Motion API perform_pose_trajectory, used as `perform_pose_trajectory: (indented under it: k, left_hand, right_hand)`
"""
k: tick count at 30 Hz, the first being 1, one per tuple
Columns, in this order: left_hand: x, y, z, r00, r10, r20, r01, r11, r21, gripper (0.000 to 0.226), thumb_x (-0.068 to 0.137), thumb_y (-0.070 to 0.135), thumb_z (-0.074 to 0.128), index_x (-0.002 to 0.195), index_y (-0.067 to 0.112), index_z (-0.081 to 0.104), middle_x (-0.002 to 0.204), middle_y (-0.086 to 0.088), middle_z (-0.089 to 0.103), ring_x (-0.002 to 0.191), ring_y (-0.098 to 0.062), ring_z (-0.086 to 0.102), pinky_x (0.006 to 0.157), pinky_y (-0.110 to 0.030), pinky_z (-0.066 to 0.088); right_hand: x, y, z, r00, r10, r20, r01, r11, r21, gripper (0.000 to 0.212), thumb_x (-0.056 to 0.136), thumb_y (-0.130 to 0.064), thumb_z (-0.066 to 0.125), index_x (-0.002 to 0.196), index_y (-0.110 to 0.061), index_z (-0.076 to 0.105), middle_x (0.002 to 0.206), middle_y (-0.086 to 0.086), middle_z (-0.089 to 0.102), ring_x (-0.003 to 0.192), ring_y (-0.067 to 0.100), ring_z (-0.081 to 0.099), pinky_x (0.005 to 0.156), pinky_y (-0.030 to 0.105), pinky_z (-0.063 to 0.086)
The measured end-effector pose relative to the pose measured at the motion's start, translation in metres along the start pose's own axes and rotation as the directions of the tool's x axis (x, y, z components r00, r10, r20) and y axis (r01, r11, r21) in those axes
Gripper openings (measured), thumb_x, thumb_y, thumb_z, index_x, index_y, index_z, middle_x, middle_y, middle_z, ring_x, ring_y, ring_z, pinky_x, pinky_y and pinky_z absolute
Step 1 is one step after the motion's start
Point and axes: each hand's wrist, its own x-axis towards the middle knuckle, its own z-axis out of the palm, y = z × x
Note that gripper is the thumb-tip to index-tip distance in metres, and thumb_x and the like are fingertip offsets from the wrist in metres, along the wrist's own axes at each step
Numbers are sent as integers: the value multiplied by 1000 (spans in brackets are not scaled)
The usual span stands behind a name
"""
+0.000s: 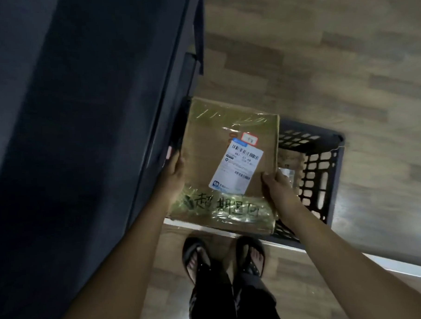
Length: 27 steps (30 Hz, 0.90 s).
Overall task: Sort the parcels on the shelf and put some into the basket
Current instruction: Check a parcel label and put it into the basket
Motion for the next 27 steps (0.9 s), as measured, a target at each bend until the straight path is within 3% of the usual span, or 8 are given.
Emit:
perform_pose_trajectory:
  k: [2, 6, 11, 14, 17, 22, 25, 27]
  left_hand:
    - [15, -1, 6, 1000, 11, -27, -10, 1000, 15, 45, 104, 30, 32, 149, 23, 33, 156, -1, 31, 140, -18, 34, 98, -18, 26]
    - [42, 2, 11, 998, 62, -14, -62, 998, 35, 43, 105, 24, 30, 148, 24, 33, 154, 0, 35, 139, -16, 36, 102, -20, 29]
    - [43, -12, 19, 999, 45, -12, -43, 991, 128, 47, 105, 21, 28, 152, 28, 23, 153, 2, 33, 119, -13, 52, 89, -20, 36]
    - [46, -21, 30, 997, -76, 22, 70, 977, 203, 58, 103, 21, 33, 154, 19, 5, 161, -5, 14, 144, -23, 26, 112, -32, 27]
    - [60, -27, 38, 990, -137, -12, 137, 974, 181, 70, 101, 24, 42, 154, 12, -2, 163, -8, 3, 148, -23, 13, 120, -39, 17]
    - [81, -60, 60, 992, -116, 44, 96, 946, 308, 94, 91, 43, 55, 152, 24, -15, 162, -7, -9, 149, -28, -1, 119, -51, 10]
    - [98, -83, 72, 987, -87, 136, 17, 893, 449, 105, 84, 51, 62, 149, 33, -19, 160, -8, -10, 147, -29, 4, 116, -49, 18]
    - [110, -94, 82, 984, -82, 159, -23, 822, 569, 113, 78, 58, 65, 149, 35, -20, 158, -5, -18, 146, -31, -2, 116, -48, 14]
  right_hand:
    - [14, -2, 4, 1000, 9, -22, -8, 1000, 18, 35, 99, -18, 43, 134, -14, 45, 130, 13, 53, 108, 27, 58, 82, 38, 54]
    - [33, 2, 3, 999, 0, 32, -1, 1000, 8, 30, 101, -15, 39, 129, -20, 48, 112, 5, 64, 97, 22, 64, 84, 38, 54]
    - [40, 17, 9, 1000, 4, 14, -3, 998, -65, 27, 96, 0, 38, 102, -22, 52, 78, -8, 61, 63, 1, 59, 49, 10, 45]
    - [45, 24, 21, 991, 94, 91, -92, 996, -21, 34, 94, 4, 42, 125, -11, 43, 104, 6, 62, 85, 18, 65, 63, 25, 56]
    - [60, 26, 33, 977, 165, 135, -165, 986, -12, 33, 96, -4, 46, 126, -15, 39, 123, 13, 58, 106, 30, 61, 82, 41, 54]
    - [98, 58, 42, 974, 180, 138, -185, 983, 19, 43, 93, -2, 51, 127, -17, 30, 129, 18, 53, 106, 33, 61, 63, 33, 58]
    - [121, 87, 46, 976, 158, 147, -147, 986, -82, 69, 92, 3, 49, 139, -33, 15, 134, 17, 47, 103, 37, 62, 72, 46, 59]
    - [135, 102, 48, 984, 92, 150, -33, 934, -356, 87, 91, -3, 52, 149, -34, -5, 145, 16, 33, 121, 42, 50, 96, 56, 47]
